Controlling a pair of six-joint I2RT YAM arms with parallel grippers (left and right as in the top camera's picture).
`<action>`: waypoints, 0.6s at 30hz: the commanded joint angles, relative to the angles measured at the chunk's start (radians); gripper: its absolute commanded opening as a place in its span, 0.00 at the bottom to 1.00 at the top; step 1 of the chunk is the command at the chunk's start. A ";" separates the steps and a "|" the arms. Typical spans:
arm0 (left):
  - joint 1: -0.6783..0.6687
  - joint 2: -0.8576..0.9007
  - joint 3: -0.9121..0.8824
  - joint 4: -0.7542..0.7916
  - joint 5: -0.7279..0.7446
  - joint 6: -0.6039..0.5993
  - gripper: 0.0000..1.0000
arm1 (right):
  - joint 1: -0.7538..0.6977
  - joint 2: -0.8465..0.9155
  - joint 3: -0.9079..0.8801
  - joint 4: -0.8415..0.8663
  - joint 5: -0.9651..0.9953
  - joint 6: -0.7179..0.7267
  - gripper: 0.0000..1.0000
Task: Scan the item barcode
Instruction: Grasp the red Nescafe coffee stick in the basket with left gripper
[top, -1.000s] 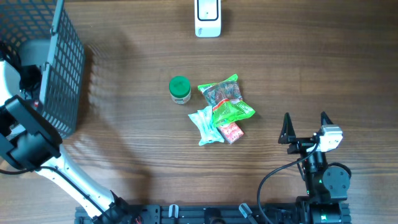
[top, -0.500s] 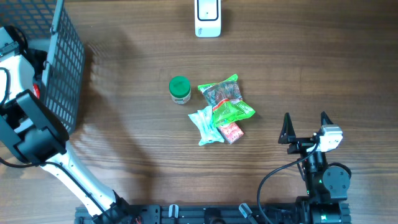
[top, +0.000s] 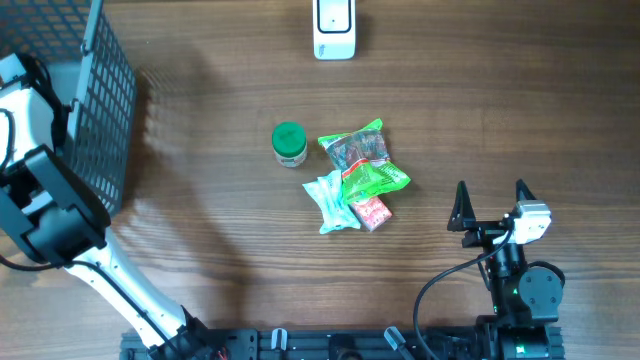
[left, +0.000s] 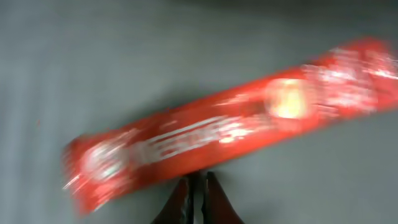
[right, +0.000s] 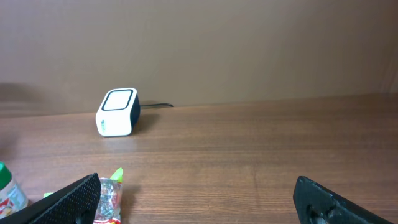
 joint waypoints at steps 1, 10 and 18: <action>0.034 0.019 -0.016 -0.066 -0.004 -0.158 0.04 | -0.003 0.001 -0.001 0.003 -0.013 0.014 1.00; 0.034 -0.031 -0.007 0.045 0.210 0.290 0.91 | -0.003 0.001 -0.001 0.003 -0.013 0.014 1.00; 0.024 -0.138 0.052 0.091 0.256 0.607 0.99 | -0.003 0.001 -0.001 0.003 -0.013 0.015 1.00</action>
